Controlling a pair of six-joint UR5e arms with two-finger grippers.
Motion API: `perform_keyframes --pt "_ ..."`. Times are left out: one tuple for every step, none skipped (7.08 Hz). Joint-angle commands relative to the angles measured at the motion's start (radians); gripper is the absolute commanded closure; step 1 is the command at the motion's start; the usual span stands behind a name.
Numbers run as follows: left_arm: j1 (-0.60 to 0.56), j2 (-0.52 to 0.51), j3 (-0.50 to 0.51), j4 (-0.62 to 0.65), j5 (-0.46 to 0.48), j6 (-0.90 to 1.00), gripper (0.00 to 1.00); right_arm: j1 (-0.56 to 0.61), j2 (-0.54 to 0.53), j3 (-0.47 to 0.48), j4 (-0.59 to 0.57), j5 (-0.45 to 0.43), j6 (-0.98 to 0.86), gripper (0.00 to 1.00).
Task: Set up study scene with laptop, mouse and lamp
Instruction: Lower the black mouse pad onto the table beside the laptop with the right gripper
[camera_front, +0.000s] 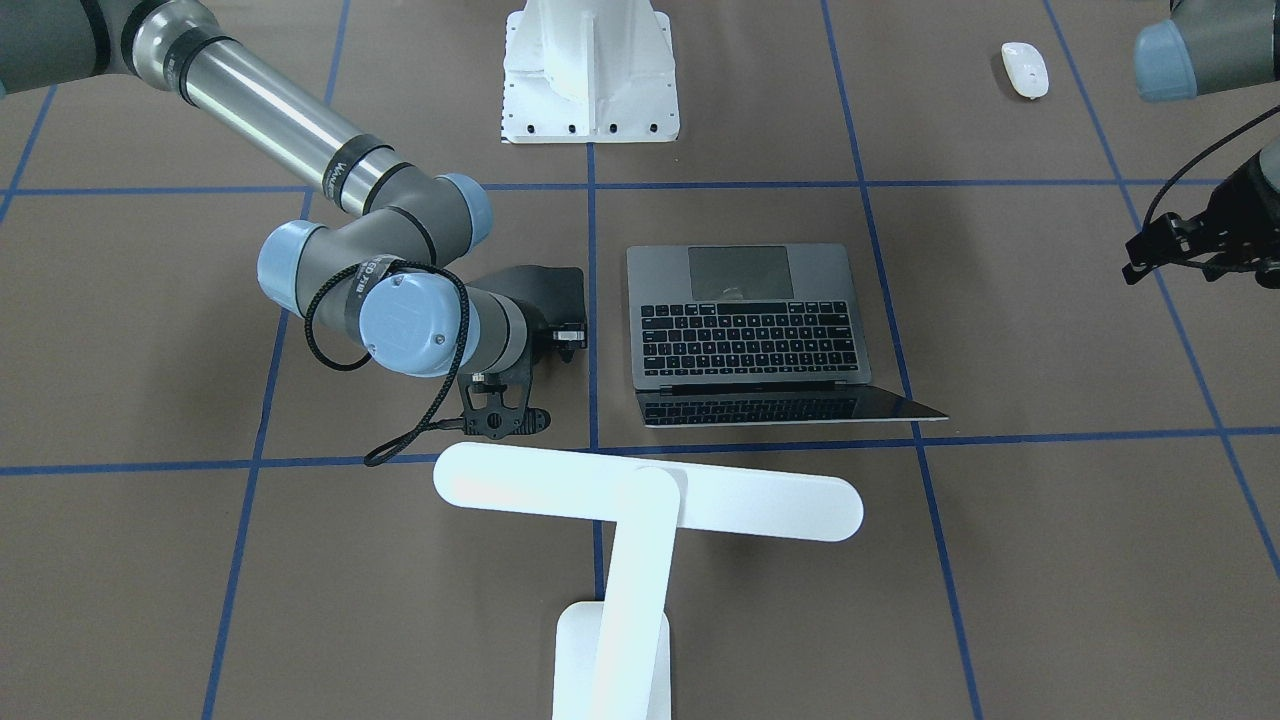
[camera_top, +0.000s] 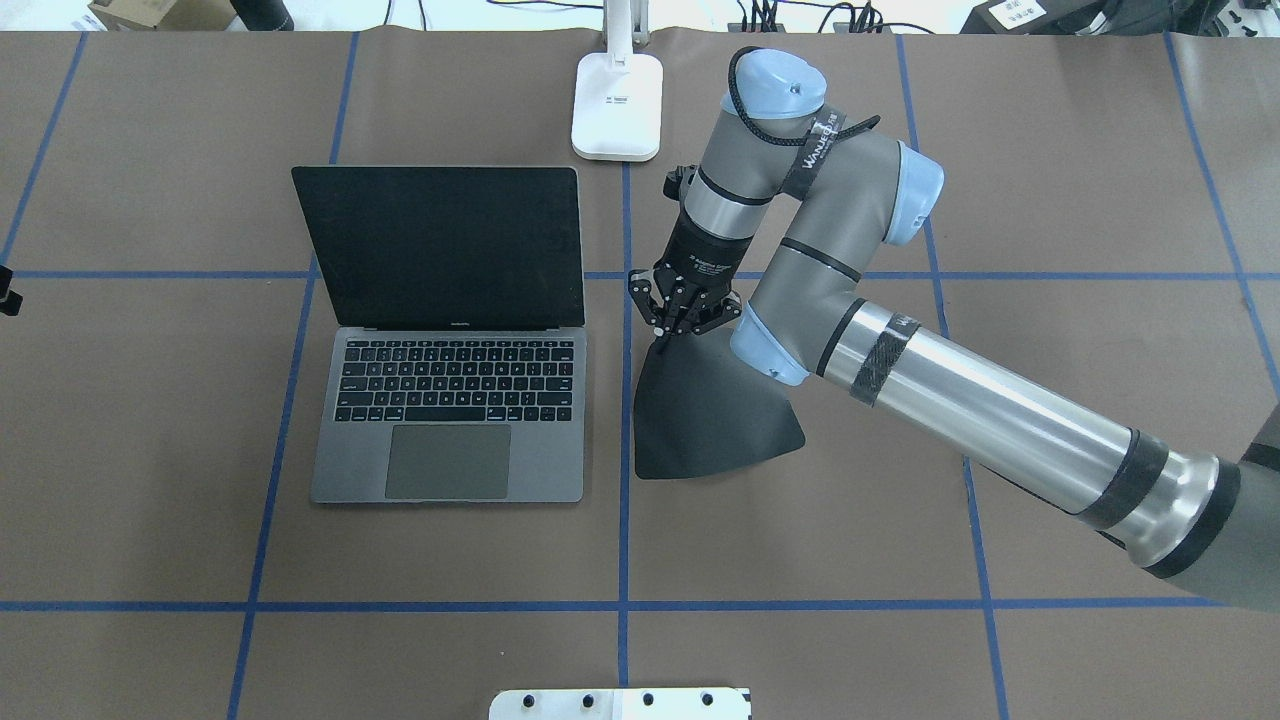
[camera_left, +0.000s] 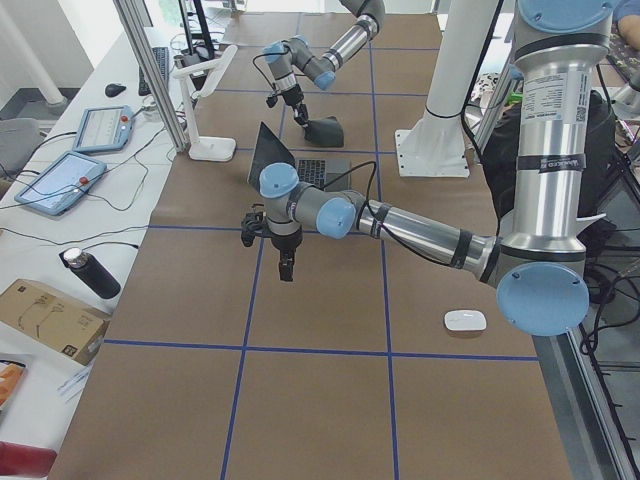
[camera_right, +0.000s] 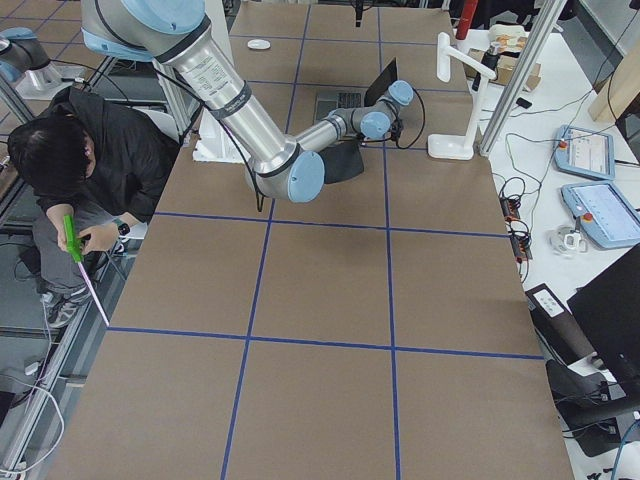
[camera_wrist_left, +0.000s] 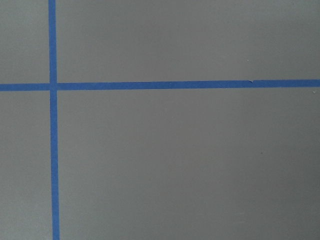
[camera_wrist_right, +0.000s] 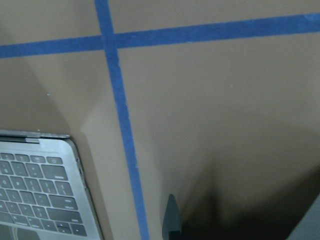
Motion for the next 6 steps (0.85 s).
perform_keyframes --pt "-0.001 0.0 0.001 -0.001 0.0 -0.001 0.0 -0.009 -0.001 -0.013 0.002 -0.003 0.004 1.0" --pt "0.001 -0.002 0.001 0.0 0.002 -0.001 0.0 -0.011 -0.021 -0.013 0.029 -0.003 0.004 1.0" --pt "0.001 -0.003 0.001 0.0 0.0 -0.001 0.0 -0.009 -0.042 -0.013 0.058 -0.003 0.004 1.0" --pt "0.001 -0.003 0.001 -0.001 0.0 -0.001 0.0 -0.009 -0.043 -0.013 0.058 -0.003 0.004 1.0" --pt "0.001 -0.003 0.001 0.0 0.0 -0.001 0.0 -0.009 -0.041 -0.011 0.058 -0.003 0.004 1.0" --pt "0.001 -0.003 0.003 0.0 0.0 -0.001 0.0 -0.009 -0.038 -0.011 0.06 -0.003 0.004 1.0"
